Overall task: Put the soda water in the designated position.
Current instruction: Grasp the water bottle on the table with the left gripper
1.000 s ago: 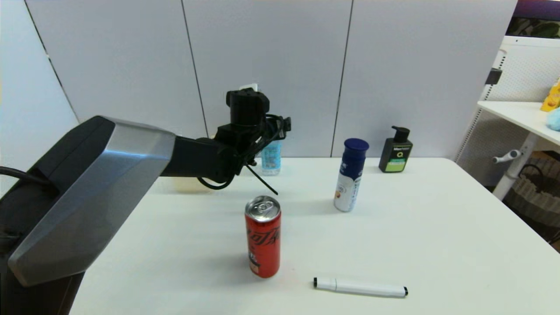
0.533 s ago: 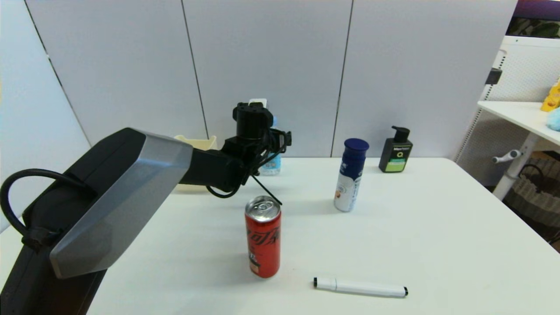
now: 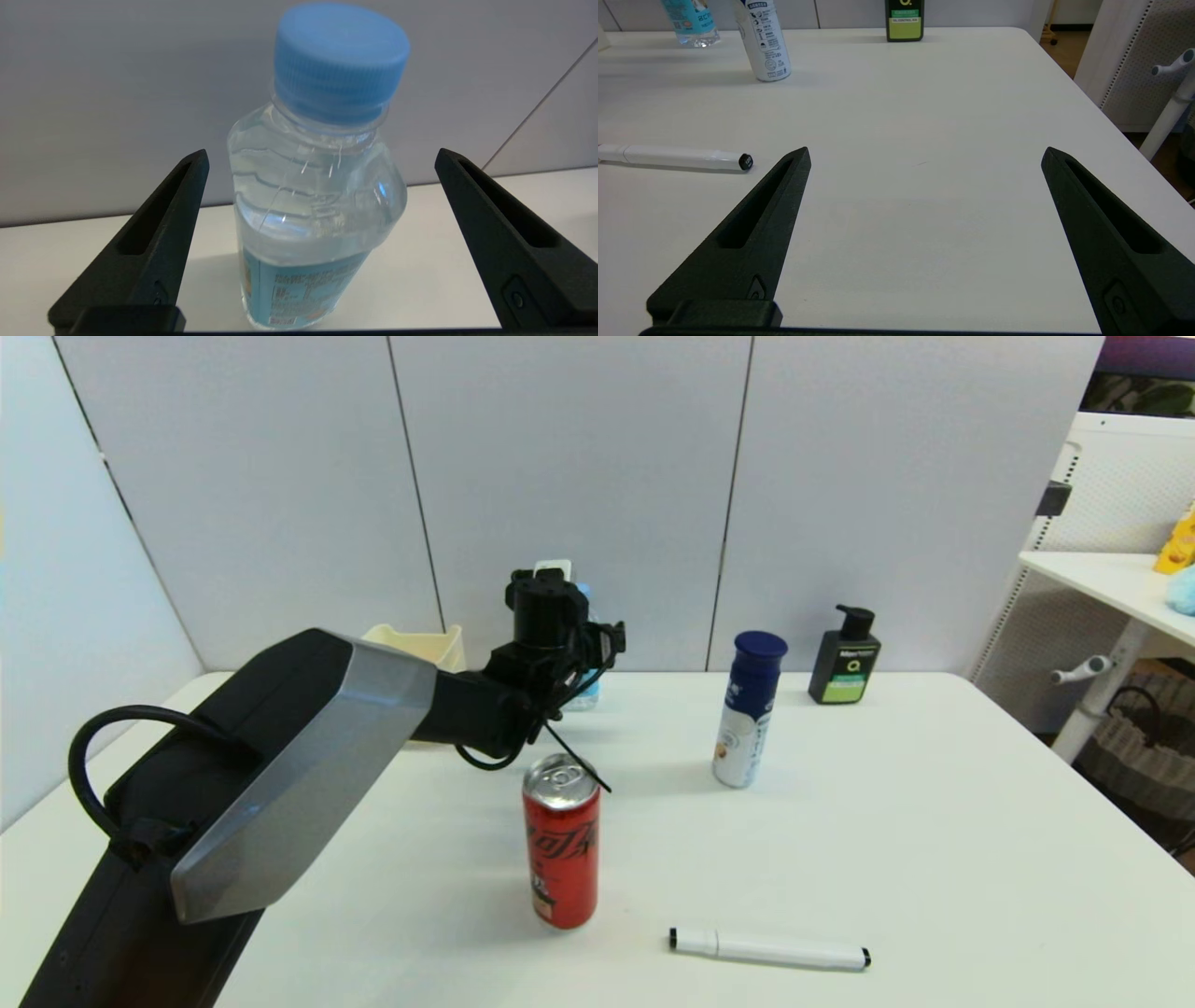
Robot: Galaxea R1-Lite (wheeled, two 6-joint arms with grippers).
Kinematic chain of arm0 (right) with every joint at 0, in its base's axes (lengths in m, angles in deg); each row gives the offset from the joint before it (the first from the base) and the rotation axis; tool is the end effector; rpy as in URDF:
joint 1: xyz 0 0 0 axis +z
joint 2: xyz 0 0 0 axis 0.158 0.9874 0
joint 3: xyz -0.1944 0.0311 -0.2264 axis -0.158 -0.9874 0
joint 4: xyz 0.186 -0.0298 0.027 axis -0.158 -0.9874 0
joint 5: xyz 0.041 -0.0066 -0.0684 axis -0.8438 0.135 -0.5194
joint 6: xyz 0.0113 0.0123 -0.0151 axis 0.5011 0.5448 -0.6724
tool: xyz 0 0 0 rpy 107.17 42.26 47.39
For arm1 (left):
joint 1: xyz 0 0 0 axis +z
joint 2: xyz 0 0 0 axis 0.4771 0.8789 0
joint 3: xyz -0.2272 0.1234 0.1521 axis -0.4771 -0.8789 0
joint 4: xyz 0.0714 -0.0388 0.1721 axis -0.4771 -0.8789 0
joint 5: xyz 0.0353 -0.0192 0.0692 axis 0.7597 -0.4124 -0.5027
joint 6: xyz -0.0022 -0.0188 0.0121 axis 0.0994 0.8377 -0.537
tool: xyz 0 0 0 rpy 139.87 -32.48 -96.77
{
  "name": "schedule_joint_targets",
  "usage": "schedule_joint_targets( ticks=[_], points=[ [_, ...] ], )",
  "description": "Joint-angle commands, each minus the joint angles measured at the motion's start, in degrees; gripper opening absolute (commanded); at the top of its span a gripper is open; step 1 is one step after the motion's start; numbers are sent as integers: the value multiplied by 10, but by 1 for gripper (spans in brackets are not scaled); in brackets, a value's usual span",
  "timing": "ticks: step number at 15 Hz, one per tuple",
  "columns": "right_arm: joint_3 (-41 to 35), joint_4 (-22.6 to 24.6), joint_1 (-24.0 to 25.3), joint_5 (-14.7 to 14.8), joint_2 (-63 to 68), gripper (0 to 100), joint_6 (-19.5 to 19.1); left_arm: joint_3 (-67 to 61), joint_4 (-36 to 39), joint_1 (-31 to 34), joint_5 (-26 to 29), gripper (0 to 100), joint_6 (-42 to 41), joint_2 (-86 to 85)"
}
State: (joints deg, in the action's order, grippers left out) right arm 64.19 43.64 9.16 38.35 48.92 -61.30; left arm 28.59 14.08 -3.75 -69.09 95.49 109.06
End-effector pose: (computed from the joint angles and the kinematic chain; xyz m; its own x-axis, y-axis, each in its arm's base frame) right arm -0.0229 -0.0002 0.0756 1.0000 -0.0032 0.0036 0.0032 1.0000 0.0076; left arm 0.4368 -0.2675 0.1315 0.9618 -0.2512 -0.1091 0.2378 0.9636 -0.1222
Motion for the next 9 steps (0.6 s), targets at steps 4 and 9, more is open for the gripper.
schedule_joint_targets(
  ticks=[4,9],
  points=[
    [0,0,0,0,1,100,0,24,1,13,-25,100,14,27],
    [0,0,0,-1,1,100,0,30,2,17,-25,100,21,37]
  ],
)
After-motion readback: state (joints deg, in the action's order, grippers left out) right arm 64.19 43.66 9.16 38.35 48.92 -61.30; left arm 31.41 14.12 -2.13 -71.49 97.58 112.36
